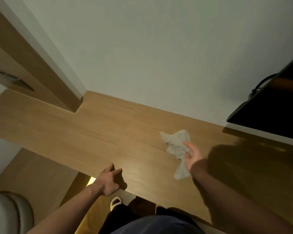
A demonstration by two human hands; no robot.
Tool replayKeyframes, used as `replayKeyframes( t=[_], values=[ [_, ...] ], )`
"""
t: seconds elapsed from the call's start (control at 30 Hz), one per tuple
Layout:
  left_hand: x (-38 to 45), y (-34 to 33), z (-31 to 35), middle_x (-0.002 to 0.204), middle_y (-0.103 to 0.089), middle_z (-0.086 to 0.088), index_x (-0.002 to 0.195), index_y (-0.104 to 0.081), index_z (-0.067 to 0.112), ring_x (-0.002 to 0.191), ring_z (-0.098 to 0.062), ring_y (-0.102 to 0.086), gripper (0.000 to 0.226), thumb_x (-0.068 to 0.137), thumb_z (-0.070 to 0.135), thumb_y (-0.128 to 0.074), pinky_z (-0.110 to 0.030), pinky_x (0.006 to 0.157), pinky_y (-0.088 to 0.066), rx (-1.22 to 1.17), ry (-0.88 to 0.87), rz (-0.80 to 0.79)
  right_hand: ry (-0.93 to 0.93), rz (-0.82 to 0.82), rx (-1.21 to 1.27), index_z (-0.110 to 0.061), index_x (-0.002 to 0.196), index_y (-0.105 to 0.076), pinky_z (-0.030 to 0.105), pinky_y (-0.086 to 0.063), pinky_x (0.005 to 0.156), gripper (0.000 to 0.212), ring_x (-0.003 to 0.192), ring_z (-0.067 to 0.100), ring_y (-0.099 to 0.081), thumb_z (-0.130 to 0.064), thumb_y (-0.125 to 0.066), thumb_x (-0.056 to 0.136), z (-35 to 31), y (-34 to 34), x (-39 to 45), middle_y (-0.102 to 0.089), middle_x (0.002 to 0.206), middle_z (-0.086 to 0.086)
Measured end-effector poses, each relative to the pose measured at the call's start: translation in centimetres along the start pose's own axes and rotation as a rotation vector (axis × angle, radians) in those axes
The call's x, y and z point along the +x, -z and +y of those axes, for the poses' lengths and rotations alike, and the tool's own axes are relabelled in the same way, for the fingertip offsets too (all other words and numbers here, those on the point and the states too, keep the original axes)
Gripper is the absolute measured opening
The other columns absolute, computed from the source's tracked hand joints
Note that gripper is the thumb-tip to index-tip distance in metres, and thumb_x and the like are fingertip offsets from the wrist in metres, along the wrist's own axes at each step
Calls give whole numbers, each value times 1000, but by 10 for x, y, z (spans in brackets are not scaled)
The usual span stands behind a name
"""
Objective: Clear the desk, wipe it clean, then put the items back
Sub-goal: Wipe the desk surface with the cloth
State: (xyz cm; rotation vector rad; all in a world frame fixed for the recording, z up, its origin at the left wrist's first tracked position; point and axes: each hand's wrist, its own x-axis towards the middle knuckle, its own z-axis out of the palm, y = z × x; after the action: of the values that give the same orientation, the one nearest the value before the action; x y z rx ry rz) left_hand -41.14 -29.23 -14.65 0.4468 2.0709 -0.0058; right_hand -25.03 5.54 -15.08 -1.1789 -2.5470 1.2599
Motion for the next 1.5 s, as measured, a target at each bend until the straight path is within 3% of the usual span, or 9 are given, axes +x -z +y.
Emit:
replayKeyframes(
  t=[0.1, 0.17, 0.3, 0.57, 0.8, 0.97, 1.1, 1.3, 1.5],
  values=[
    [0, 7, -8, 171, -10, -6, 161, -26, 36, 154, -34, -19, 83, 84, 47, -57, -43, 124, -29, -18, -41, 43, -126, 213, -73, -28, 135, -61, 37, -52, 94, 44, 121, 23, -58, -3, -53, 100, 10, 31, 22, -60, 139, 3],
    [3, 16, -11, 170, -16, 0, 159, -31, 37, 154, -28, -21, 79, 85, 41, -58, -41, 124, -29, -31, -85, 94, -251, 203, -88, -23, 140, -58, 46, -52, 98, 46, 122, 31, -58, -3, -54, 99, 21, 33, 37, -60, 139, 9],
    [10, 43, -21, 170, -18, 2, 156, -37, 39, 155, -25, -20, 74, 85, 35, -56, -39, 125, -26, -18, -162, 164, -385, -11, -214, -30, 152, -46, 58, -36, 117, 59, 145, 38, -35, -15, -56, 96, 21, -12, 48, -36, 162, 5],
    [18, 109, -84, 171, -15, 6, 154, -41, 40, 156, -25, -18, 69, 88, 39, -59, -37, 124, -22, -115, -219, 228, -281, -144, -312, -24, 161, -27, 43, -2, 129, 74, 156, 36, -8, -28, -57, 93, -129, -166, 27, -13, 171, 6],
    [28, 155, -147, 171, -13, 5, 158, -35, 33, 155, -24, -19, 75, 90, 32, -67, -35, 123, -23, -151, -205, 311, -167, -627, 37, -25, 160, -33, 41, -8, 129, 64, 158, 30, 8, -15, -55, 101, -266, -284, 26, 5, 172, 3],
    [43, 172, -143, 172, -4, 5, 162, -22, 32, 157, -23, -9, 83, 93, 40, -66, -34, 125, -15, -78, -309, 378, -90, -376, -31, -34, 156, -41, 45, -32, 123, 62, 156, 22, -18, -25, -59, 97, -249, -264, 10, -10, 171, -9],
    [75, 176, -100, 172, -9, -7, 164, -15, 29, 157, -28, 1, 87, 93, 58, -55, -48, 129, -7, 254, -554, 459, -178, -239, -80, -35, 156, -40, 43, -38, 118, 68, 148, 26, -37, -32, -65, 92, -206, -226, 6, -12, 171, -6],
    [122, 163, -64, 171, 18, 0, 164, 2, 37, 152, -49, 17, 95, 93, 64, -55, -68, 122, -3, 378, -417, 170, -420, -214, -248, -32, 163, -18, 45, -18, 128, 82, 158, 30, -5, -33, -65, 96, -171, -206, -16, 4, 173, 0],
    [155, 220, -82, 162, -39, -2, 147, -55, 25, 149, -28, -36, 48, 99, 19, -51, -39, 123, -28, 93, -566, 323, -433, -352, -335, -33, 164, -6, 43, -13, 128, 89, 158, 34, 2, -42, -62, 96, -173, -219, -26, 13, 172, 3]
  ],
)
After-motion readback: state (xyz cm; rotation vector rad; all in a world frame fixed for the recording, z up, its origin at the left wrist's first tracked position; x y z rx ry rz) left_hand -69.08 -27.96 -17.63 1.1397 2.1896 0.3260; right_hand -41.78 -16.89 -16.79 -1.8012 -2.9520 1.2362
